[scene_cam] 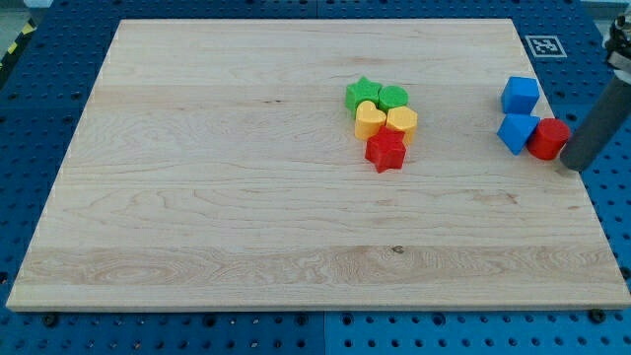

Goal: Slide the red circle closer to the group of block

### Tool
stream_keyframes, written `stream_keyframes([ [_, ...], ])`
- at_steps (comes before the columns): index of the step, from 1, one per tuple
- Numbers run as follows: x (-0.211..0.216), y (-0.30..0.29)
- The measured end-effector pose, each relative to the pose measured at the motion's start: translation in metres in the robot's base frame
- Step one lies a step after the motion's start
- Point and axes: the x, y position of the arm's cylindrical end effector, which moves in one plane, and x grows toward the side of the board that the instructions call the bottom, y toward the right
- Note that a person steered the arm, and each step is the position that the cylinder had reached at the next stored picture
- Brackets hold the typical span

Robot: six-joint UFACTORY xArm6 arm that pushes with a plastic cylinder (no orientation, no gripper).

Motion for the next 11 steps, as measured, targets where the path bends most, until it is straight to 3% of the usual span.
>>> stream_keyframes([
  [1,-0.008,0.026],
  [2,-0.052,-0.003],
  [4,-0.012,-0.031],
  [11,0.037,-0.071],
])
